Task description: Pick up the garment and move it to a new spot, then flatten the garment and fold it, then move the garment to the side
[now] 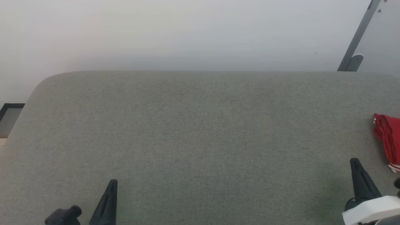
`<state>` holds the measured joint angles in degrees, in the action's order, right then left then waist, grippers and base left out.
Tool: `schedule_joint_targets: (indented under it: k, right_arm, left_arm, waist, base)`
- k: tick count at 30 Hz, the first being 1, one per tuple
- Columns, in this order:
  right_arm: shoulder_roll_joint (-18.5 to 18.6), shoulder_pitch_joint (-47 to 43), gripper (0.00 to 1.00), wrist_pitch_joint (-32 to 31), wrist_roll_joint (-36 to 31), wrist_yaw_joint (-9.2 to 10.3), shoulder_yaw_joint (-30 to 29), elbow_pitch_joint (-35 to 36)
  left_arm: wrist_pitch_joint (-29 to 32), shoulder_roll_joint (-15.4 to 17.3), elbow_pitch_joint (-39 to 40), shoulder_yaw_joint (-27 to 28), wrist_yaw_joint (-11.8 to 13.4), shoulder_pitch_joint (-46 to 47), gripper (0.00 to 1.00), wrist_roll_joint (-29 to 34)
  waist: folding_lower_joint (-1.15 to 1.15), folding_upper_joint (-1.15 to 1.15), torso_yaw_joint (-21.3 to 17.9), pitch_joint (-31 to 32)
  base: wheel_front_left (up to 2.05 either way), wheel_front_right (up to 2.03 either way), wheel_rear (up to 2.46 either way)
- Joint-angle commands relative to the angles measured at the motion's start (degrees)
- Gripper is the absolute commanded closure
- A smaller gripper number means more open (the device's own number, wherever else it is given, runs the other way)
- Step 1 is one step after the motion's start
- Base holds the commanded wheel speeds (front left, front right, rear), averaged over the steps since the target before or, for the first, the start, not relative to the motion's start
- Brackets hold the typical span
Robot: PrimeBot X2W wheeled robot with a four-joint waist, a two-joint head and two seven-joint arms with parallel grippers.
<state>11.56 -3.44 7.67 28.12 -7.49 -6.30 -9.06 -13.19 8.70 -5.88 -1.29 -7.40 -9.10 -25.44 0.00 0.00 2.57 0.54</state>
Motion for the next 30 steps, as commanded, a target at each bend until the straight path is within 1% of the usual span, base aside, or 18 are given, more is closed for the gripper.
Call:
schedule_joint_targets:
  k: [1, 11, 12, 20, 21, 30]
  right_arm:
    - [0.12, 1.68, 1.00, -0.56, 3.03, 0.00, -0.31, 0.62]
    - [-1.11, 2.84, 1.00, -2.44, 11.64, 0.00, -0.27, -0.09]
    - [-1.11, 2.84, 1.00, -2.44, 11.64, 0.00, -0.27, -0.09]
    - [-1.98, 3.72, 1.00, -3.79, 17.82, 0.00, -0.26, -0.63]
    - [-2.19, 3.90, 1.00, -4.15, 19.29, 0.00, -0.27, -0.76]
    - [-3.09, 4.77, 1.00, -5.53, 25.50, 0.00, -0.28, -1.30]
  left_arm:
    - [0.62, 0.20, 0.40, 0.51, 0.04, 1.97, 1.00, -3.30]
    - [2.88, -0.24, -0.98, 1.01, -0.01, 3.98, 1.00, -12.69]
    - [2.88, -0.24, -0.98, 1.01, -0.01, 3.98, 1.00, -12.69]
    - [4.54, -0.61, -1.86, 1.45, -0.04, 5.43, 1.00, -19.37]
    - [4.96, -0.70, -2.02, 1.56, -0.04, 5.74, 1.00, -20.96]
    - [6.69, -1.12, -2.76, 2.08, -0.05, 7.06, 1.00, -27.67]
  waist:
    - [0.00, 0.00, -0.04, -0.01]
    - [0.00, 0.00, -0.26, -0.07]
    - [0.00, 0.00, -0.26, -0.07]
    - [0.00, 0.00, -0.44, -0.12]
    - [0.00, 0.00, -0.48, -0.13]
    - [0.00, 0.00, -0.68, -0.19]
  base:
    - [0.00, 0.00, 0.00]
    - [0.00, 0.00, 0.00]
    - [0.00, 0.00, 0.00]
    - [0.00, 0.00, 0.00]
    - [0.00, 0.00, 0.00]
    - [0.00, 0.00, 0.00]
